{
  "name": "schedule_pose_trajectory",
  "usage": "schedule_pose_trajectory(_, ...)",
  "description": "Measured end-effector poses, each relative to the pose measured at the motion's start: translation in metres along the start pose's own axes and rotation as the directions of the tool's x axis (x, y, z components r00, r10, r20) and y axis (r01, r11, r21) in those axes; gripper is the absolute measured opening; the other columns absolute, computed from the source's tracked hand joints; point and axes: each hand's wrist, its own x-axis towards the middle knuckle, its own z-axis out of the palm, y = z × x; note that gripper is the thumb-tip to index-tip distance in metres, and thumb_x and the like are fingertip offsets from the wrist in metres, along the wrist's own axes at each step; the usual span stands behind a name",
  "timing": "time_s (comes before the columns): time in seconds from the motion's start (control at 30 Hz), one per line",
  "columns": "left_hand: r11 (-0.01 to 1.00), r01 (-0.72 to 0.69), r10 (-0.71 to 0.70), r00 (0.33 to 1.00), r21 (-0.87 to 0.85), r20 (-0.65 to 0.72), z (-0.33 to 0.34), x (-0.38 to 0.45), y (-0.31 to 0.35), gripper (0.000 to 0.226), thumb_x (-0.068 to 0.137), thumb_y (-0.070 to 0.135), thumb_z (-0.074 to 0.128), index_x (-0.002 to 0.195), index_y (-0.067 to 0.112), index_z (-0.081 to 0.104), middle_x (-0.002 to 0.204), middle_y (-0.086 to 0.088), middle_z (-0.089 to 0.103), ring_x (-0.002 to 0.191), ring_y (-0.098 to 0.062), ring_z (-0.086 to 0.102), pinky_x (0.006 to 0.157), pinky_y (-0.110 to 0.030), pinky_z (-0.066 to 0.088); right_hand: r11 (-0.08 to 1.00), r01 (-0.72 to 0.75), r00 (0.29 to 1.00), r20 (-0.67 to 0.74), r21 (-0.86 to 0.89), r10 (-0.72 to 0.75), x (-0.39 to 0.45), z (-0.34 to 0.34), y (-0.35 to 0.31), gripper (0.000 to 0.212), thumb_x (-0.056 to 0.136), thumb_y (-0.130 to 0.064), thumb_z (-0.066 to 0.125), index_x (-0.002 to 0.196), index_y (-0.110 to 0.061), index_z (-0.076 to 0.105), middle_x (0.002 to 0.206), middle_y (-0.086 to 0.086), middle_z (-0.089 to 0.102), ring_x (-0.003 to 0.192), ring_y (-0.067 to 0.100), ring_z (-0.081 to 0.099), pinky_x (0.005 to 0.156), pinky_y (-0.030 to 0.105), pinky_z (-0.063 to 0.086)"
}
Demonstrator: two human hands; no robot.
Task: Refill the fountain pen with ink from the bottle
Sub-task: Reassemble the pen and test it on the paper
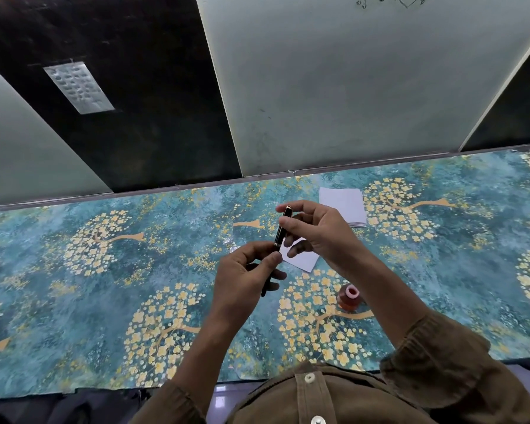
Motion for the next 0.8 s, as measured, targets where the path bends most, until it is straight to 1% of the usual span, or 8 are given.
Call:
schedule_pose_trajectory(0.13, 1.000, 0.010, -0.009, 0.999, 0.012, -0.046, 0.003, 0.000, -0.008, 0.014, 0.088, 0.009, 0.073, 0.100, 0.014, 0.073, 0.087, -0.001, 0.075, 0.072, -0.027, 0.076, 0.060, -0.039, 0.060, 0.999, -0.023, 0.999, -0.028, -0.035, 0.022, -0.002, -0.001, 0.003, 0.013, 0.091, -0.007, 0.068, 0.096, 0.006, 0.069, 0.072, 0.014, 0.064, 0.058, 0.019, 0.063, 0.053, 0.030, 0.058)
schedule_pose_trajectory(0.2, 1.000, 0.011, -0.009, 0.997, 0.027, -0.072, 0.005, -0.002, -0.013, 0.016, 0.087, 0.010, 0.074, 0.103, 0.013, 0.073, 0.090, -0.003, 0.075, 0.071, -0.025, 0.076, 0.058, -0.034, 0.059, 0.997, -0.032, 0.998, -0.057, -0.074, 0.028, -0.003, 0.000, 0.005, 0.018, 0.090, -0.009, 0.070, 0.093, 0.009, 0.069, 0.071, 0.019, 0.064, 0.057, 0.020, 0.063, 0.053, 0.030, 0.059)
schedule_pose_trajectory(0.3, 0.998, 0.010, -0.003, 0.993, 0.054, -0.116, 0.009, -0.006, -0.018, 0.019, 0.087, 0.012, 0.075, 0.106, 0.011, 0.074, 0.093, -0.003, 0.076, 0.070, -0.020, 0.076, 0.057, -0.030, 0.059, 0.991, -0.045, 0.994, -0.105, -0.122, 0.032, -0.004, 0.003, 0.011, 0.025, 0.089, -0.011, 0.072, 0.093, 0.013, 0.069, 0.072, 0.022, 0.066, 0.054, 0.021, 0.063, 0.052, 0.032, 0.060)
schedule_pose_trajectory(0.4, 0.994, 0.000, 0.019, 0.986, 0.111, -0.165, 0.011, -0.008, -0.025, 0.019, 0.086, 0.015, 0.076, 0.105, 0.015, 0.075, 0.092, 0.001, 0.077, 0.068, -0.016, 0.075, 0.057, -0.032, 0.059, 0.985, -0.070, 0.988, -0.149, -0.155, 0.047, -0.005, 0.007, 0.018, 0.027, 0.088, -0.014, 0.074, 0.089, 0.013, 0.069, 0.070, 0.021, 0.066, 0.053, 0.023, 0.065, 0.053, 0.036, 0.061)
schedule_pose_trajectory(0.53, 0.979, -0.043, 0.084, 0.976, 0.201, -0.199, 0.014, -0.011, -0.033, 0.018, 0.085, 0.019, 0.078, 0.097, 0.031, 0.074, 0.087, 0.009, 0.077, 0.065, -0.011, 0.074, 0.061, -0.041, 0.062, 0.982, -0.132, 0.975, -0.199, -0.138, 0.103, -0.006, 0.010, 0.027, 0.031, 0.085, -0.018, 0.078, 0.084, 0.011, 0.068, 0.065, 0.016, 0.066, 0.054, 0.028, 0.067, 0.053, 0.035, 0.059)
schedule_pose_trajectory(0.67, 0.966, -0.034, 0.093, 0.970, 0.255, -0.226, 0.016, -0.012, -0.045, 0.020, 0.084, 0.026, 0.079, 0.104, 0.027, 0.077, 0.088, 0.012, 0.077, 0.068, -0.010, 0.074, 0.064, -0.045, 0.062, 0.973, -0.183, 0.960, -0.236, -0.139, 0.147, -0.007, 0.013, 0.035, 0.031, 0.084, -0.019, 0.078, 0.080, 0.010, 0.067, 0.065, 0.018, 0.067, 0.054, 0.030, 0.069, 0.053, 0.035, 0.058)
schedule_pose_trajectory(0.73, 0.957, -0.033, 0.104, 0.966, 0.287, -0.237, 0.016, -0.012, -0.052, 0.022, 0.083, 0.033, 0.079, 0.103, 0.028, 0.077, 0.089, 0.013, 0.077, 0.073, -0.011, 0.074, 0.064, -0.045, 0.062, 0.967, -0.205, 0.953, -0.255, -0.151, 0.163, -0.008, 0.015, 0.039, 0.031, 0.084, -0.018, 0.078, 0.077, 0.010, 0.067, 0.065, 0.021, 0.068, 0.055, 0.034, 0.070, 0.054, 0.037, 0.059)
schedule_pose_trajectory(0.8, 0.946, -0.032, 0.117, 0.962, 0.323, -0.247, 0.016, -0.012, -0.060, 0.024, 0.082, 0.035, 0.079, 0.105, 0.026, 0.077, 0.091, 0.011, 0.078, 0.075, -0.010, 0.074, 0.065, -0.043, 0.062, 0.960, -0.226, 0.944, -0.281, -0.162, 0.175, -0.007, 0.017, 0.045, 0.033, 0.085, -0.017, 0.077, 0.076, 0.012, 0.066, 0.064, 0.023, 0.066, 0.053, 0.034, 0.070, 0.052, 0.038, 0.059)
